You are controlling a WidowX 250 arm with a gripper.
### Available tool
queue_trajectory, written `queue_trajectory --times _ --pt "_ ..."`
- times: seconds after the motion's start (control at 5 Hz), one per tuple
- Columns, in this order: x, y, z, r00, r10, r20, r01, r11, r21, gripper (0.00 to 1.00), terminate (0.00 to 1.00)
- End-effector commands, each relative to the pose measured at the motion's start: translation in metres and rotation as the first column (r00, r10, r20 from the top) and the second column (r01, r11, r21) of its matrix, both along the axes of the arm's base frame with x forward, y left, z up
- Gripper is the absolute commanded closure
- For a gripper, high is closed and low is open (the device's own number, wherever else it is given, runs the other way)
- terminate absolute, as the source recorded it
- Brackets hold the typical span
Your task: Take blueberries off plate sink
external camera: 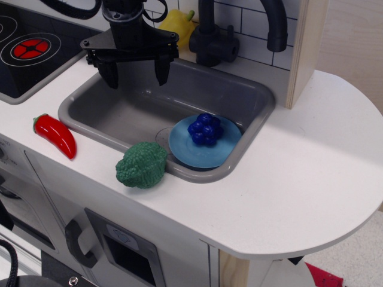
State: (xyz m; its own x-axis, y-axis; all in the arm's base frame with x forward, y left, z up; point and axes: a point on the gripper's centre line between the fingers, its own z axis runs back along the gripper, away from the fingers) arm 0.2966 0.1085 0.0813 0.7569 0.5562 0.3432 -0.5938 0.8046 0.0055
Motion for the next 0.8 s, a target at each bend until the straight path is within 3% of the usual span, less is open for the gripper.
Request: queue_trajectory --times 0.0,0.4,0.6 --pt "0.000 0.000 0.000 1.000 0.000 0.000 0.000 1.000 0.000 0.00 0.00" --pt "0.007 -0.039 -0.026 0.998 -0.059 0.016 0.059 0.998 -0.006 0.00 0.00" --pt "0.016 -0.058 -0.029 0.995 -0.086 0.057 0.087 0.996 -0.015 0.00 0.00"
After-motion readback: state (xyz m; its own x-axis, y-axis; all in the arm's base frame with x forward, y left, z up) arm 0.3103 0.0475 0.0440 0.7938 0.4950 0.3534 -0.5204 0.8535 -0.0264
